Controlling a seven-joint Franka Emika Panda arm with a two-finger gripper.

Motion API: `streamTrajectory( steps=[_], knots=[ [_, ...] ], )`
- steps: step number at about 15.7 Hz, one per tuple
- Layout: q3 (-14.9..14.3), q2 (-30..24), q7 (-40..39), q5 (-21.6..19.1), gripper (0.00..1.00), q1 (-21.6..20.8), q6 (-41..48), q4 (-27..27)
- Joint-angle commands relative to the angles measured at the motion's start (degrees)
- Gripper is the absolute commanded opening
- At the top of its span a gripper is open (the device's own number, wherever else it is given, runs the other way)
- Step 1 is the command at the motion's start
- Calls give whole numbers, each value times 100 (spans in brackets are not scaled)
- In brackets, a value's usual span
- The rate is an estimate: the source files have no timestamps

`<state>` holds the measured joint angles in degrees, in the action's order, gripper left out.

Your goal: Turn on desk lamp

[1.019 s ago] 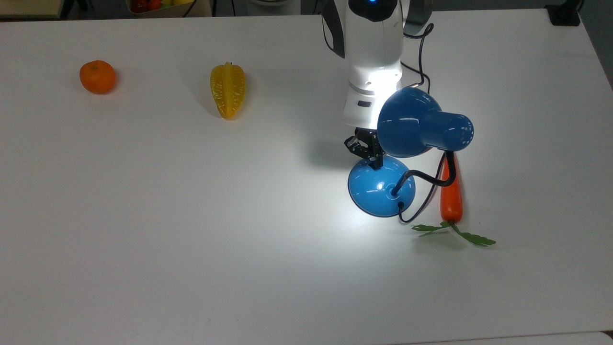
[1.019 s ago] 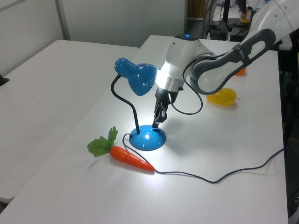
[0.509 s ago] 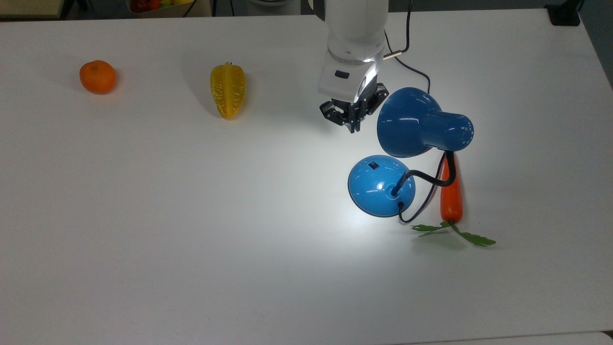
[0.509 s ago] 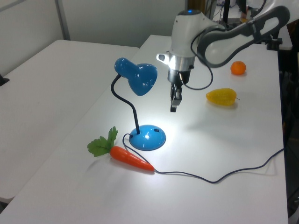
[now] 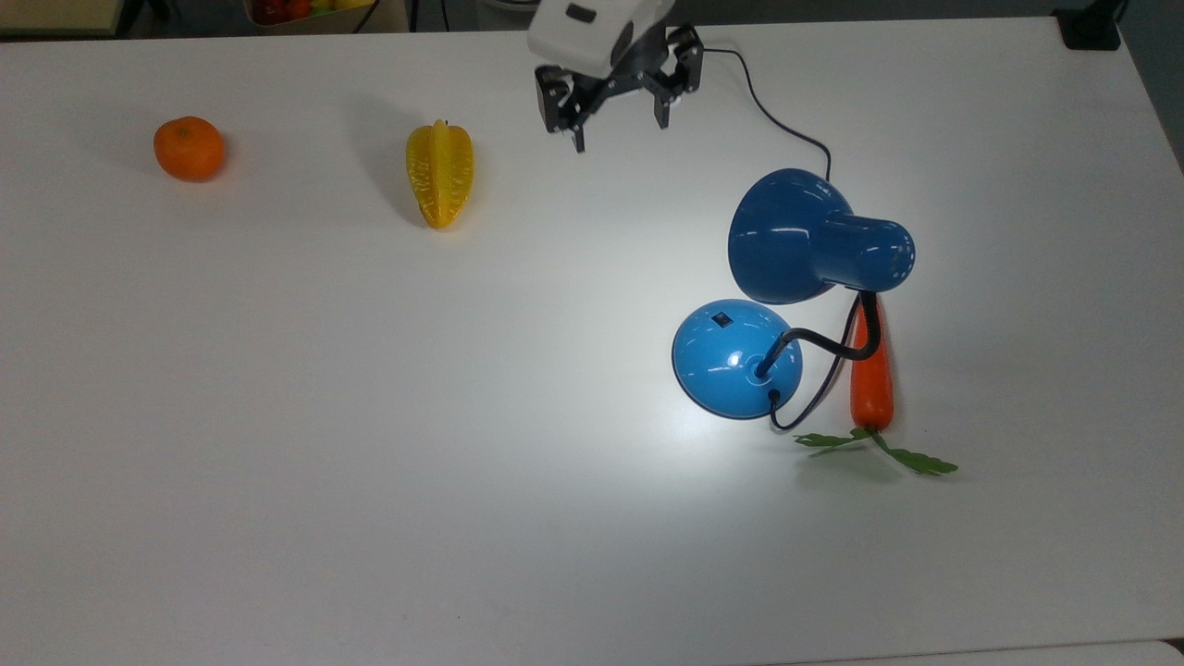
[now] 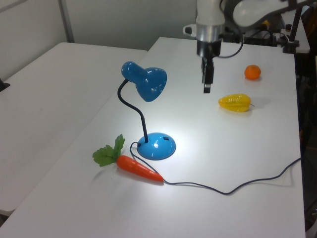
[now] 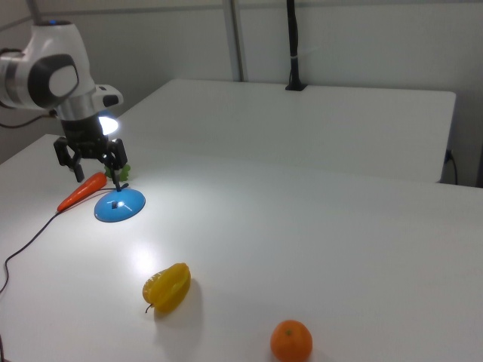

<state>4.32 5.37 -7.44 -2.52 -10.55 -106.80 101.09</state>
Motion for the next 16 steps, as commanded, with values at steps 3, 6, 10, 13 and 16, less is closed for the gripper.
streamTrajectory(
  steps=[3, 6, 10, 13, 16],
  knots=[
    [-98, -949, -21, -11, 100, 430, 1177, 61],
    [-466, -1011, -20, -81, 100, 554, 1732, -474],
    [-854, -976, -21, -82, 100, 466, 1672, -687],
    [-925, -959, -3, -38, 100, 404, 1076, -643],
    [-1021, -862, -47, -12, 100, 395, 609, -643]
  ],
)
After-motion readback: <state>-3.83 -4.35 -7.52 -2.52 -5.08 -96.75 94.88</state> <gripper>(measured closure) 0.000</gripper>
